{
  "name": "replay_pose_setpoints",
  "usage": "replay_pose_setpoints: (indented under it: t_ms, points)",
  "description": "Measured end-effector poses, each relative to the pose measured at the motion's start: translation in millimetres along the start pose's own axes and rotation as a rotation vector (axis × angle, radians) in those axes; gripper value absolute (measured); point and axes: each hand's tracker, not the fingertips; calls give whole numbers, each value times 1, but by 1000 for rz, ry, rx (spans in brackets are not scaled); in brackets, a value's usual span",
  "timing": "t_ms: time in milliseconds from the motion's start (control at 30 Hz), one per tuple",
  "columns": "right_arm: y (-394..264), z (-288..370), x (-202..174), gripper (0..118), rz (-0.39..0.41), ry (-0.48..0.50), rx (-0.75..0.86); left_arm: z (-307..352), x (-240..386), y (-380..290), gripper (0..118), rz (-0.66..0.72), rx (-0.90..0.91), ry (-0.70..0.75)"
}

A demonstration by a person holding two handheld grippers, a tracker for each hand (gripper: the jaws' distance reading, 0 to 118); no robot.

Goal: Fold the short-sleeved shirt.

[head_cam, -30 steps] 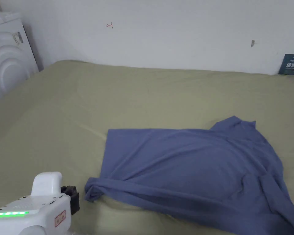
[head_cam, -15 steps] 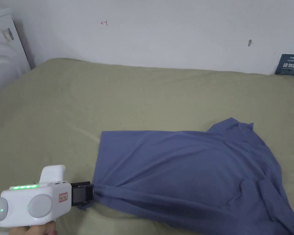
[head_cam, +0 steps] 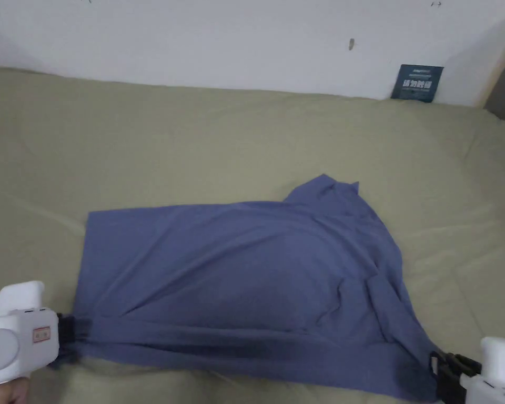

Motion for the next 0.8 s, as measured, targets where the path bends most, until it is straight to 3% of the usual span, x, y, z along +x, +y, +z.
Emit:
replay_pose_setpoints:
  t_ms: [33, 67, 167, 333, 400, 433, 467, 800]
  points:
    - [1, -1, 1, 57, 5, 5, -3, 1, 2, -2, 6, -23, 7, 2]
    - [2, -2, 2, 107, 9, 11, -14, 1, 2, -4, 6, -26, 8, 8]
    - [1, -12, 6, 118, 10, 34, -77, 5, 1, -4, 6, 2, 3, -5]
    - [-10, -29, 11, 107, 41, 19, -119, 8, 2, -5, 6, 2, -2, -13]
    - [-10, -37, 17, 65, 34, 18, -144, 10, 2, -3, 6, -4, -3, -15]
    - [-11, -39, 20, 30, 35, 8, -150, 12, 2, -3, 6, -5, 0, -18]
    - [-12, -37, 21, 7, 50, -15, -138, 16, 2, -3, 6, -10, 1, -24]
    - [16, 4, 22, 6, 60, 28, -8, 64, -4, 10, 6, -49, 88, -89]
